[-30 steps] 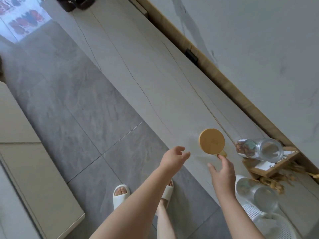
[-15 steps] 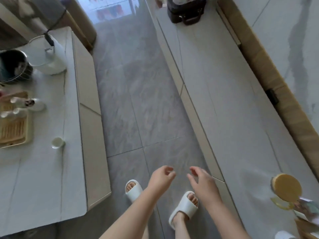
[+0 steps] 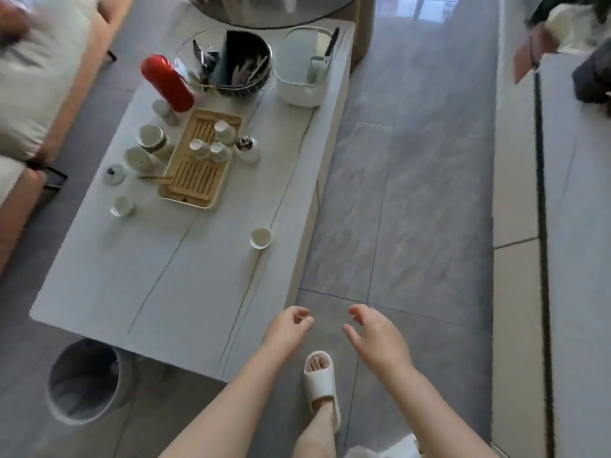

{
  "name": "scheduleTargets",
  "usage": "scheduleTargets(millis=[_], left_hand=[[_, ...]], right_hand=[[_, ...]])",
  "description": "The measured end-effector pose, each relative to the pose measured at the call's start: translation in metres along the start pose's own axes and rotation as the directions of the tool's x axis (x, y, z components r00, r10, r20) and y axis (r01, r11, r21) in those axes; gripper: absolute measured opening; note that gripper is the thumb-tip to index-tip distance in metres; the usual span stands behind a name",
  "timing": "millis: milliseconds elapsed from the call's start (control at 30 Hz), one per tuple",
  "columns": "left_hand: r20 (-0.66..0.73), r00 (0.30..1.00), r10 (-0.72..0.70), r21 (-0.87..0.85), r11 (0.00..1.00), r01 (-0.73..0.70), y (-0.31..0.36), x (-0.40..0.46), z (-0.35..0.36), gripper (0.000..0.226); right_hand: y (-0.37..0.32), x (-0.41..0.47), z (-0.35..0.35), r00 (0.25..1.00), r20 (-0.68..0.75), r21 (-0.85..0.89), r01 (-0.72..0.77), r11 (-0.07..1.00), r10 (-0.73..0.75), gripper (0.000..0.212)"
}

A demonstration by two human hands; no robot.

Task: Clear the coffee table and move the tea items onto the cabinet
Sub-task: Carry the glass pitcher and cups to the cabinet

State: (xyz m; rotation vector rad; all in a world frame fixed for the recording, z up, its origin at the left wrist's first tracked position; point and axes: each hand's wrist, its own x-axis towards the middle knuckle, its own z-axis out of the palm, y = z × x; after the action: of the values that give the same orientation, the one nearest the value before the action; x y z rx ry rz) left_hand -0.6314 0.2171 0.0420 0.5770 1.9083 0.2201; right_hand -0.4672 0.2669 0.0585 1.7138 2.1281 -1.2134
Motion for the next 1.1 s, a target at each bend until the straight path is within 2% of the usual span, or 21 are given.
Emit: scheduleTargets(millis=[167,367,667,933,1100], left_hand=[[-0.085,0.994,-0.07,-0.118,0.991,0.06,-0.018,0.015,-0.065,0.032],[-0.144,0.981,-0.129,-0.259,0.962,0.089,-0.019,0.035,-0.098,0.032],[-0.164,0.952,-0.259,-0.468,0.87,0.156,-0.003,0.097,-0.114,0.034],[-0.208,0.912,-0.355,-0.555,0.81,0.189,-0.024,0.144,-0.126,0.036],[-0.228,0.891,-0.393,-0.539,0.813,0.221,-0.046,0.162,-0.135,0.036]], right_hand=[[-0.068,0.047,0.0,0.991,0.067,-0.108,0.12,0.987,-0.113,0.036],[-0.117,0.105,-0.003,0.968,0.153,-0.217,0.232,0.948,-0.201,0.036],[-0.147,0.212,0.011,0.885,0.387,-0.388,0.412,0.824,-0.26,0.057],[-0.157,0.271,0.052,0.809,0.459,-0.421,0.562,0.712,-0.367,0.075],[-0.155,0.285,0.084,0.766,0.496,-0.46,0.631,0.625,-0.408,0.08]])
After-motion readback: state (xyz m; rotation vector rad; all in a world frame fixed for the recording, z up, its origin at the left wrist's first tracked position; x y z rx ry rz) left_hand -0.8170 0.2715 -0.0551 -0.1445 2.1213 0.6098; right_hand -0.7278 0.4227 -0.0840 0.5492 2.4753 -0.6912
